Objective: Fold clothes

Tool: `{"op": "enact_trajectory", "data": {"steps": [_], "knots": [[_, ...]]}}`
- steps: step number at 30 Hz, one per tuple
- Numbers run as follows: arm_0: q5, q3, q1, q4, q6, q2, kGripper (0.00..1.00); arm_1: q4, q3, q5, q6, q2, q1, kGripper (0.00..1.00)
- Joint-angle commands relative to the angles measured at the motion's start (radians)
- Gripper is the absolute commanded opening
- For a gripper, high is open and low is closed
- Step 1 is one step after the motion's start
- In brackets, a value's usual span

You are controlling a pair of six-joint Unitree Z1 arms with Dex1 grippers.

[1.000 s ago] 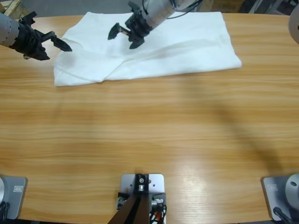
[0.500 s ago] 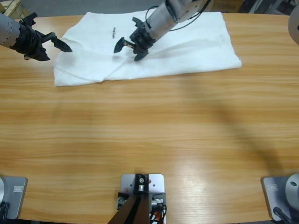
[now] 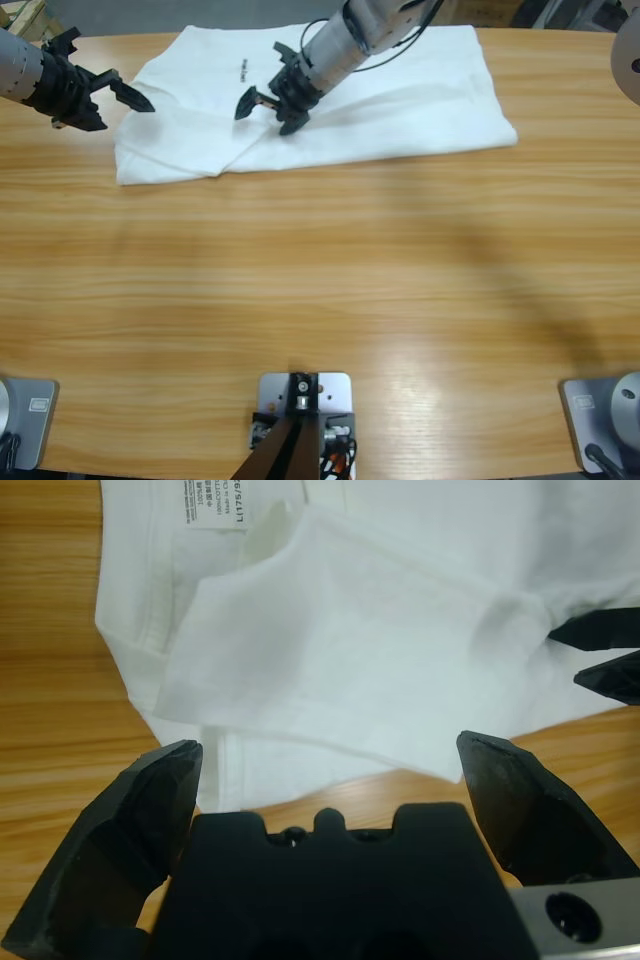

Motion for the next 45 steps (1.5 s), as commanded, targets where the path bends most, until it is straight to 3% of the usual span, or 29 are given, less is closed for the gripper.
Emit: {"op": "enact_trajectory", "data": {"steps": [1,24,31,34,39,45], "knots": [[-0.007,0.03,0.009,0.003,0.01,0.063,0.996,-0.024,0.009,-0.007,0.013,0.053,-0.007,0.987],[-0.007,0.024,0.02,0.003,0.009,0.081,0.996,0.008,-0.09,-0.021,0.009,0.096,-0.053,0.987],[-0.007,0.03,0.029,0.004,0.015,0.047,0.996,0.072,-0.06,-0.079,-0.04,-0.012,-0.055,0.987],[-0.042,0.068,0.03,0.005,0.046,-0.02,0.996,0.049,0.092,-0.138,-0.073,-0.173,-0.083,0.987],[-0.085,0.081,0.028,0.004,0.063,-0.045,0.996,-0.178,0.559,-0.144,-0.068,-0.462,-0.174,0.987],[-0.119,0.134,0.037,0.004,0.044,-0.156,0.997,-0.331,0.922,-0.071,-0.068,-0.66,-0.315,0.991]]}}
